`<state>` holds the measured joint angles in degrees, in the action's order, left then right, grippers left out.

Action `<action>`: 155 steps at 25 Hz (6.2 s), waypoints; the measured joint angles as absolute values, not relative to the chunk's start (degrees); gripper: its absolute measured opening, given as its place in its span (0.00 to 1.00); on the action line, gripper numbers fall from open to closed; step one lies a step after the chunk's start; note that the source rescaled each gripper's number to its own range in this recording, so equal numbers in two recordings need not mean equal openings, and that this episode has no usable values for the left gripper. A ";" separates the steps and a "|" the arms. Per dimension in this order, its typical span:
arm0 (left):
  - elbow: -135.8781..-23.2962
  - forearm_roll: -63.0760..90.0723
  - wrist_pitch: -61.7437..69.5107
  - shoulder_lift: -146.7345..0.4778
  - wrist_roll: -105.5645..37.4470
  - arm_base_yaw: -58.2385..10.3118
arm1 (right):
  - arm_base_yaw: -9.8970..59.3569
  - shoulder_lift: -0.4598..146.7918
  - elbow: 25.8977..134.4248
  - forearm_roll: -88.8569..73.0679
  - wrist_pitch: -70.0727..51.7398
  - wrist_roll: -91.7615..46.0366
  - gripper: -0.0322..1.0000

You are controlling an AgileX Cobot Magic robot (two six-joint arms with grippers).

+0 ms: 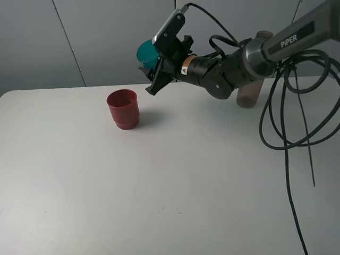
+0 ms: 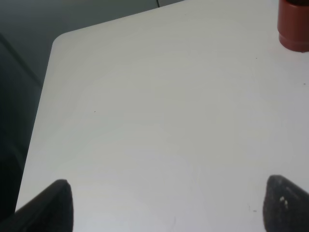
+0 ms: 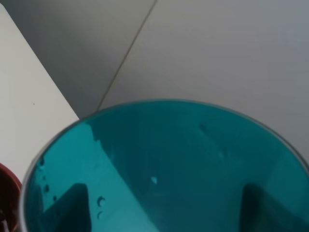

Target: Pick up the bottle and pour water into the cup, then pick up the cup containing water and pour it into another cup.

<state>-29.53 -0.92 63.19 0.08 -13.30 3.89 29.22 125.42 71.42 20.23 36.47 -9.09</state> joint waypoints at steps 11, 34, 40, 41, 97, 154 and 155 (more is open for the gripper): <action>-29.53 -0.92 63.19 0.08 -13.30 3.89 | 23.01 129.86 65.38 20.05 43.41 5.20 0.08; -29.53 -0.92 63.19 0.08 -13.42 3.89 | 22.95 137.46 66.36 18.87 50.47 6.61 0.08; -29.53 -0.92 63.19 0.08 -13.42 3.89 | 22.95 137.46 66.36 18.87 49.42 7.69 0.96; -29.53 -0.92 63.19 0.08 -13.42 3.89 | 22.95 137.35 66.36 18.87 48.13 8.00 0.98; -29.53 -0.92 63.19 0.08 -13.42 3.89 | 22.86 1.89 29.42 -3.43 -63.24 -4.48 1.00; -29.53 -0.92 63.19 0.08 -13.20 3.89 | -3.07 -0.02 29.42 -3.70 -62.84 -5.23 1.00; -29.53 -0.92 63.19 0.08 -13.20 3.89 | -3.07 -0.02 29.42 -3.70 -62.84 -5.14 1.00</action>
<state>-29.53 -0.92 63.19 0.08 -13.20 3.89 -3.07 -0.02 29.42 -3.70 -62.84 -5.14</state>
